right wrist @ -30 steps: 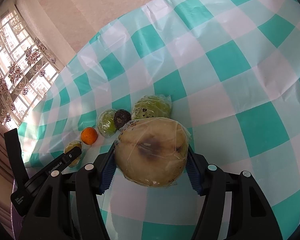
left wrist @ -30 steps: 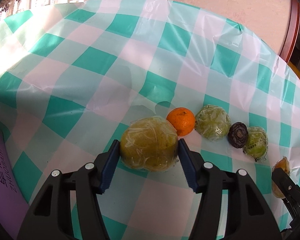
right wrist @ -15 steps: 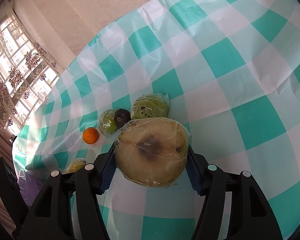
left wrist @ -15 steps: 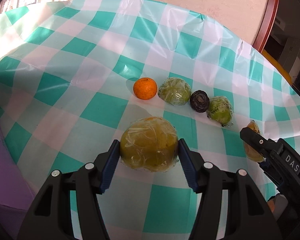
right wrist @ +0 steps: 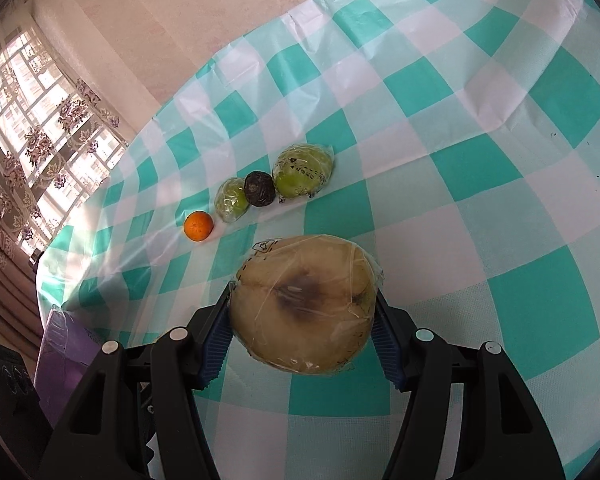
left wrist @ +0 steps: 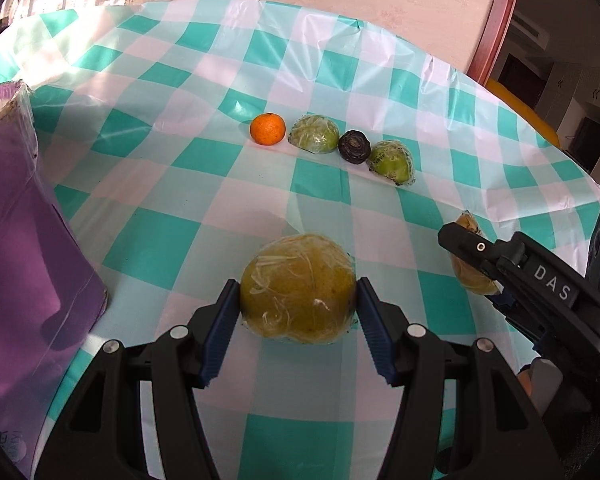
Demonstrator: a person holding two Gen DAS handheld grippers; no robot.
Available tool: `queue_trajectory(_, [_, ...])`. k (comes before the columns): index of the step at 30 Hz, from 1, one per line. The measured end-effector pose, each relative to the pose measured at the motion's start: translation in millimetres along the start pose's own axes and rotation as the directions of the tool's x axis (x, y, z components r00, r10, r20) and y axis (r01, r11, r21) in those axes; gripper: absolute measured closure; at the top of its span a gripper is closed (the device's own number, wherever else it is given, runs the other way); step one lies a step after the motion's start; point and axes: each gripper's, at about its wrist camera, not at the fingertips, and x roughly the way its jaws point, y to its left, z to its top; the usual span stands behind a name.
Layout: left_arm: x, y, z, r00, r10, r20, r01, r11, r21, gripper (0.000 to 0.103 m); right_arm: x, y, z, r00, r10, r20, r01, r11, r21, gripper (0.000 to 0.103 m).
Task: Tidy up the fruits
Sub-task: 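Carry both bagged fruits into the purple box and open both grippers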
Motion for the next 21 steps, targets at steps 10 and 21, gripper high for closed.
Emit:
queue_trajectory(10, [-45.7, 10.1, -39.0, 0.998, -0.039, 0.045, 0.038, 0.999, 0.014, 0.044, -31.4, 9.3, -35.7, 1.0, 0.005, -0.011, -0.005, 0.999, -0.05, 0.042])
queue_trajectory(21, [-140.0, 0.9, -78.8, 0.955, -0.032, 0.295, -0.02, 0.985, 0.171, 0.044, -68.0, 39.0, -68.2, 0.996, 0.092, -0.003, -0.092, 0.988, -0.124, 0.042])
